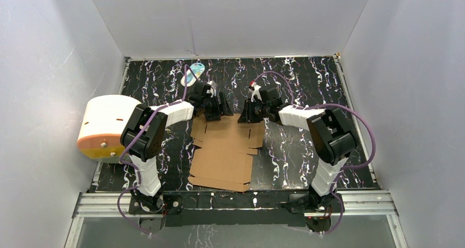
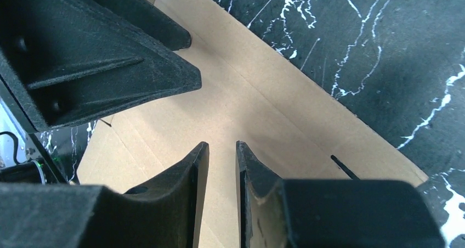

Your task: Fold the paper box

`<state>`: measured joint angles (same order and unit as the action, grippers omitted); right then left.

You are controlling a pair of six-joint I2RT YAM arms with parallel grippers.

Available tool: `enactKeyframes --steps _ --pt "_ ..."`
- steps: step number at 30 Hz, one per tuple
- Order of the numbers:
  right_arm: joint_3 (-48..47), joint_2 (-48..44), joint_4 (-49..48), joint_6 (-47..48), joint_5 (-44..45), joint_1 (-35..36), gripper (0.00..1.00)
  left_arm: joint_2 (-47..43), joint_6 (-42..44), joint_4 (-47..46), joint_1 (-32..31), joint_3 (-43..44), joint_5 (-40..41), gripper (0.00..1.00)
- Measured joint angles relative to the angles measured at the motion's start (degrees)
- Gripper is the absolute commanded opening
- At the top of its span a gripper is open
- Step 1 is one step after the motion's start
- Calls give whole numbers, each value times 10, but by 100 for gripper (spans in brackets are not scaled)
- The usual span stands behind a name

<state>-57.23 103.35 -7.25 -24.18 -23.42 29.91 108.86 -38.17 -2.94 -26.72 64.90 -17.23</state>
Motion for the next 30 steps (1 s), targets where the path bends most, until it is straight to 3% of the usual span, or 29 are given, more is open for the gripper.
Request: enactKeyframes --steps 5,11,18,25,30 --pt "-1 -17 31 17 43 -1 45 -1 0 0 0 -1 0 69" --pt "20 -116 90 34 104 -28 54 -1 0 0 0 -1 1 69" --pt "81 -172 126 16 140 -43 56 -1 0 0 0 -1 1 69" --pt "134 -170 140 -19 118 -43 51 -1 0 0 0 -1 1 69" --pt "139 -165 133 -32 103 -41 35 -1 -2 0 0 -1 1 69"
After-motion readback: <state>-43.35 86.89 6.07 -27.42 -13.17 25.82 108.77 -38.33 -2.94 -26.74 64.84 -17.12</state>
